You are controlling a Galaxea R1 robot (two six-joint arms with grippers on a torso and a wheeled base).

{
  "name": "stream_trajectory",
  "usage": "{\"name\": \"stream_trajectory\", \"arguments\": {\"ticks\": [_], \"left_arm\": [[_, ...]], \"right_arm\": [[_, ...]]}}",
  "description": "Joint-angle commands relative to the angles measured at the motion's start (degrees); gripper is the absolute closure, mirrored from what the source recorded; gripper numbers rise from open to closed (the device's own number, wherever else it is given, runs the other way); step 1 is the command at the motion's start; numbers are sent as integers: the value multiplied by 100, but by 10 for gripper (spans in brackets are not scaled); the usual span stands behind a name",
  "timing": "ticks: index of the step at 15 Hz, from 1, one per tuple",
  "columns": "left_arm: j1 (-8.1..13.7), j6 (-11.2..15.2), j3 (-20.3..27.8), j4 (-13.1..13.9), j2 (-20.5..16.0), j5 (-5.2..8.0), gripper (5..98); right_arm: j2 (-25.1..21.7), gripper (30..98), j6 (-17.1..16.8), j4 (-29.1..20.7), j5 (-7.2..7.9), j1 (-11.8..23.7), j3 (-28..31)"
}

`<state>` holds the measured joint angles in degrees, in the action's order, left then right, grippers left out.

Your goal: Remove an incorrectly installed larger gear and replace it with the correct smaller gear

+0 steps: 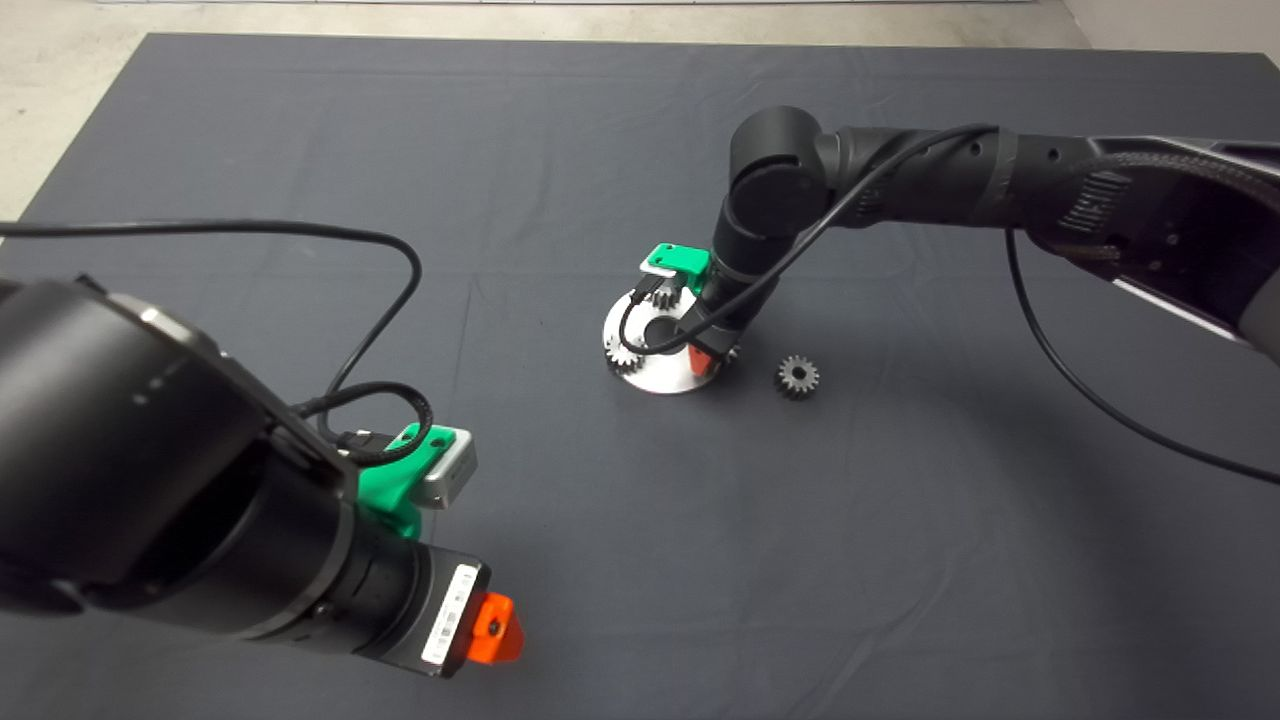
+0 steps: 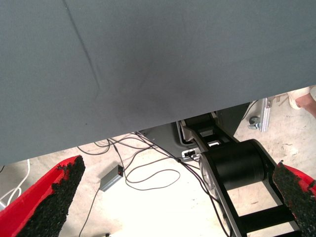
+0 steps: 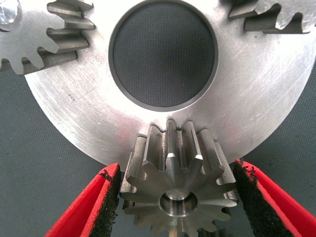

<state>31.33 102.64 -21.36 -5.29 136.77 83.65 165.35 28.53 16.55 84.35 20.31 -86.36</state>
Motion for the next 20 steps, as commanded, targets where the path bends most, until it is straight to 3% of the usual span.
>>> {"name": "stream_trajectory", "arguments": {"ticks": [1,7,17,20], "left_arm": [[84,28,98,134,-13,37,54],[84,28,98,134,-13,37,54],[84,28,98,134,-5,46,54],[84,28,98,134,-5,46,54]], "right_arm": [[31,679,-22,190,18,138,50],[78,759,-17,199,21,131,50],[99,774,-23,199,82,149,68],[99,784,-5,191,161,201,314]]}}
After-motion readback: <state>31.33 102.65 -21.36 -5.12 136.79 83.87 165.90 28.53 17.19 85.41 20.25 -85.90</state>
